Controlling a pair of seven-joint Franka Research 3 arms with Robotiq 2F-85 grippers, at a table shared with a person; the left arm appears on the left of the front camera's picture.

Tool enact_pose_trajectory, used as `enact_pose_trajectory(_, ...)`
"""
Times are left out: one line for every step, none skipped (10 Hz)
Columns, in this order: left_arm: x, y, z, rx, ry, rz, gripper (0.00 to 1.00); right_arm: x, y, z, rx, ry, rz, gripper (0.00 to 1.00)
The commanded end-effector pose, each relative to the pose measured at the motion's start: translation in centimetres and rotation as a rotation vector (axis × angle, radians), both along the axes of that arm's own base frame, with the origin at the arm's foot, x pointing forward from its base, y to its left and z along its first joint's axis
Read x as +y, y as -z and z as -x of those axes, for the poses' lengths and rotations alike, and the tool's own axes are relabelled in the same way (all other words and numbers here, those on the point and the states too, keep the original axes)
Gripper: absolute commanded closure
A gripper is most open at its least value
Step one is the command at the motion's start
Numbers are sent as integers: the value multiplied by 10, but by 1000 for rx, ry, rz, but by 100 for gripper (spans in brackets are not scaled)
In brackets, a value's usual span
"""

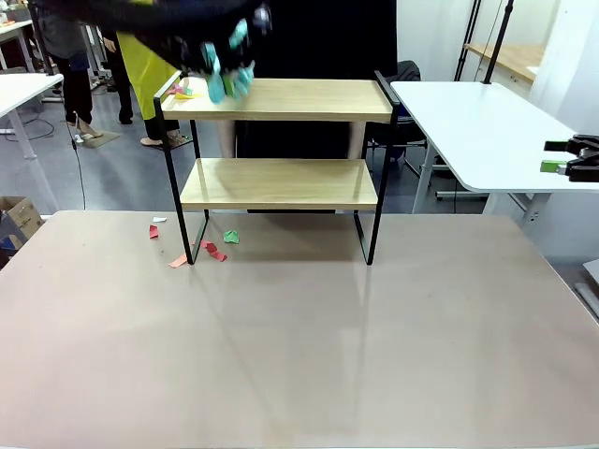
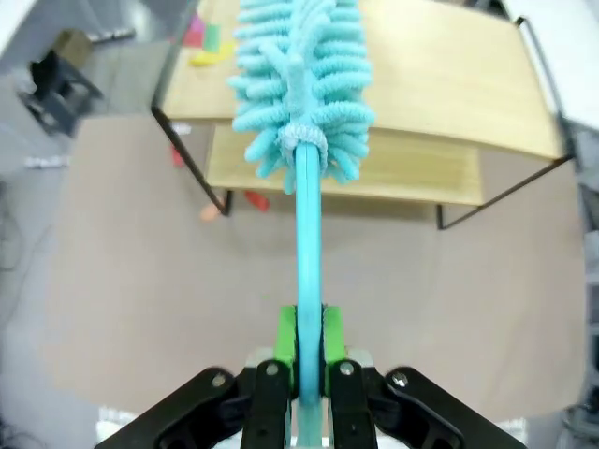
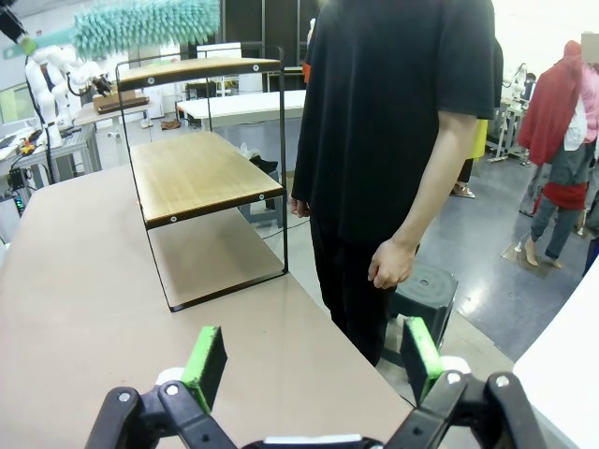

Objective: Clean the shelf.
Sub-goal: Clean the specific section of the Shelf indicated by the human with the Duster.

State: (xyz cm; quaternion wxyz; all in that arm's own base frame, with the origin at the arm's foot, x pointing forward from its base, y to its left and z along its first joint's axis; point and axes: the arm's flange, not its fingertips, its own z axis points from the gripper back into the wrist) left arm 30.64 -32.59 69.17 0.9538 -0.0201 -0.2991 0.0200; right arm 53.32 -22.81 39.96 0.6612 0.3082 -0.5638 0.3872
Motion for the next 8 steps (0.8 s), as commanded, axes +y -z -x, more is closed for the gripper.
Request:
enact_pose_trajectory(19,22,-6,53,26,23,87,2,-3,-1,-5,1,2,0)
enact_pose_trajectory(23,30,-7,70,31,24,87,2,-3,-1,-5,1,2,0)
enact_pose_trajectory(29,37,-11,77,26,37,87,2,-3,-1,-5,1,2,0)
enact_pose_trajectory(23,34,-9,77,16,61,87,2,-3,-1,-5,1,2,0)
enact_pose_trajectory(13,37,-17,81,3,20,87,2,-3,-1,-5,1,2,0)
enact_pose_trajectory(13,37,-17,81,3,20,87,2,-3,-1,-5,1,2,0)
enact_pose_trajectory(14,36,-15,83,1,30,87,2,-3,-1,-5,1,2,0)
enact_pose_trajectory(14,34,-23,84,-11,-28,87,2,-3,-1,-5,1,2,0)
